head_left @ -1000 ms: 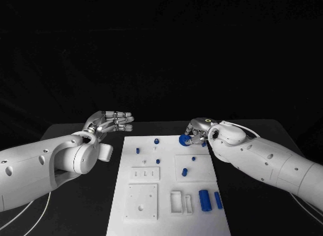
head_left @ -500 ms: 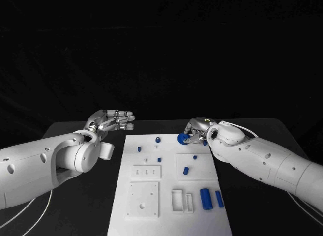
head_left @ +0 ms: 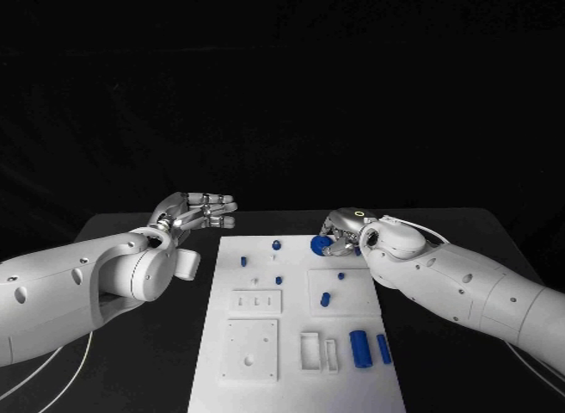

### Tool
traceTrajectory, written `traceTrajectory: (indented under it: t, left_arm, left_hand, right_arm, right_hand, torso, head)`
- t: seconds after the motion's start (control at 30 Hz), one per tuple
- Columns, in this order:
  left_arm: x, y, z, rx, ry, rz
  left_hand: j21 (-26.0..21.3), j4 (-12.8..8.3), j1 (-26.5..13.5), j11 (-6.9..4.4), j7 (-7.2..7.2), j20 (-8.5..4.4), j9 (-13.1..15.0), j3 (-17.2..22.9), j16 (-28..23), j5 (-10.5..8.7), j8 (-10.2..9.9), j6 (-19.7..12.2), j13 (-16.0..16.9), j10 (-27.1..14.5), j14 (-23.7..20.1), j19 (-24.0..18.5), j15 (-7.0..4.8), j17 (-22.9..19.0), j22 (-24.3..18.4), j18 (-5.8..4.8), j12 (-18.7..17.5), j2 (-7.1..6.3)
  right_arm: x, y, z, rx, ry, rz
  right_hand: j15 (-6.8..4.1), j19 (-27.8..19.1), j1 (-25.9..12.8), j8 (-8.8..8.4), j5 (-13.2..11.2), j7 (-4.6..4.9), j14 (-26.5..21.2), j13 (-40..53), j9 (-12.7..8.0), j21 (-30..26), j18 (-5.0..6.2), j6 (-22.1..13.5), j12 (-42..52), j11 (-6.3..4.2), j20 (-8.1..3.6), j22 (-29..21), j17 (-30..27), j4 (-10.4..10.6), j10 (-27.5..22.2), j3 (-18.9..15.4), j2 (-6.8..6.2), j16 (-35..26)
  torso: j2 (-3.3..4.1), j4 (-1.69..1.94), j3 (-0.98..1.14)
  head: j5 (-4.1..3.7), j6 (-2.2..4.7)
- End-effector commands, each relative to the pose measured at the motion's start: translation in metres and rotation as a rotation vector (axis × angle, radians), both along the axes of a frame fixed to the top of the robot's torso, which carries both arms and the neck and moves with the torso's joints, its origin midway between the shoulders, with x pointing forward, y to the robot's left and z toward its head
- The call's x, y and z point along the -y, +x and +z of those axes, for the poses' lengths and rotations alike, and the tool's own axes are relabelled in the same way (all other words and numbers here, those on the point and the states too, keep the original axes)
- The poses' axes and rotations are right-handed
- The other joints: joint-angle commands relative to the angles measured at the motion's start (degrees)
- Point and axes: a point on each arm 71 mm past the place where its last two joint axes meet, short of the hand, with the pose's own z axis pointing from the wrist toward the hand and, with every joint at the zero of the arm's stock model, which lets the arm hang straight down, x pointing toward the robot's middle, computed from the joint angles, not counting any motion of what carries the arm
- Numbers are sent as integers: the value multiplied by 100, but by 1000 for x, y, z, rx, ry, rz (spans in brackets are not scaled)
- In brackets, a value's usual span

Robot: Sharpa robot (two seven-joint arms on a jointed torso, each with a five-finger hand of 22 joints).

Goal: Assemble the parts on the task board

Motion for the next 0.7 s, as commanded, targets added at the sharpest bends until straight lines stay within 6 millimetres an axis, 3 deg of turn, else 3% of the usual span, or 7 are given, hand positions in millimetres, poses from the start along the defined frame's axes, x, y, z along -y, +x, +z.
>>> traceTrajectory:
  t: [0.03, 0.07, 0.17, 0.37, 0.53, 0.7]
  left_arm:
    - [2, 0, 1, 1, -6, -13]
    - [2, 0, 1, 0, -5, -12]
    - [1, 0, 0, -3, -2, -8]
    - [0, 0, 0, -6, 0, -4]
    - [-1, 0, 0, -6, 1, 1]
    - [-1, -1, 0, -6, 1, 3]
  left_hand:
    - [25, 13, -56, -7, -22, -3, 9, 23, 22, -12, 5, -6, 5, 13, 13, -44, 8, -2, -7, -42, 14, 14]
    - [25, 13, -56, -7, -22, -3, 9, 23, 22, -12, 5, -6, 5, 13, 13, -44, 8, -2, -7, -42, 14, 14]
    - [61, -25, 10, -7, -16, -18, 9, 84, 23, 176, 4, -11, 4, 9, 10, -44, 1, -4, -4, -30, 13, 52]
    - [133, -46, -20, -8, -16, -21, 9, 140, 20, 181, 4, -10, 4, 9, 14, -83, -1, -5, 39, -28, 13, 37]
    - [256, -68, -63, -8, -19, -17, 9, 224, 24, 175, 6, -6, 4, 12, 17, -161, -1, -3, 109, -20, 13, 13]
    - [256, -68, -63, -8, -19, -17, 9, 224, 24, 175, 6, -6, 4, 12, 17, -161, -1, -3, 109, -20, 13, 13]
  right_arm:
    - [2, -4, -17, -48, -71, -33]
    - [1, -5, -16, -42, -67, -33]
    - [-4, -8, -12, -20, -55, -27]
    - [-14, -14, -4, 33, -23, -16]
    - [-26, -22, 6, 90, 27, 5]
    - [-38, -30, 15, 129, 62, 34]
  right_hand:
    - [-28, 122, -60, 26, -158, 13, 11, 27, 25, 46, -13, 178, 31, -11, -9, 756, -7, -61, 49, 113, 53, 24]
    - [-34, 127, -27, 37, -319, -8, 16, 63, 32, 73, -17, 264, 86, -18, -12, 762, -1, -73, 90, 134, 92, 35]
    - [-37, 133, -46, 25, -425, -20, 18, 87, 29, 112, -25, 311, 116, -19, -18, 768, 0, -68, 111, 131, 106, 47]
    - [-43, 134, -46, 26, -593, -43, 20, 100, 32, 140, -35, 392, 127, -23, -24, 771, -10, -47, 129, 97, 118, 54]
    - [-55, 157, 7, 24, -1145, -68, 24, 138, 32, 252, -52, 456, 171, -33, -40, 794, -16, 49, 176, 19, 144, 81]
    - [-62, 159, 71, 25, -1230, -76, 18, 155, 32, 290, -57, 472, 171, -35, -48, 799, -37, 155, 189, -23, 109, 96]
  torso:
    - [-4, 3, 4]
    - [-4, 2, 7]
    - [3, 4, 8]
    - [1, -4, 2]
    - [-4, -15, 6]
    - [-1, -9, 1]
  head:
    - [5, 4]
    - [16, 12]
    - [20, 31]
    - [35, 35]
    - [66, 44]
    - [66, 55]
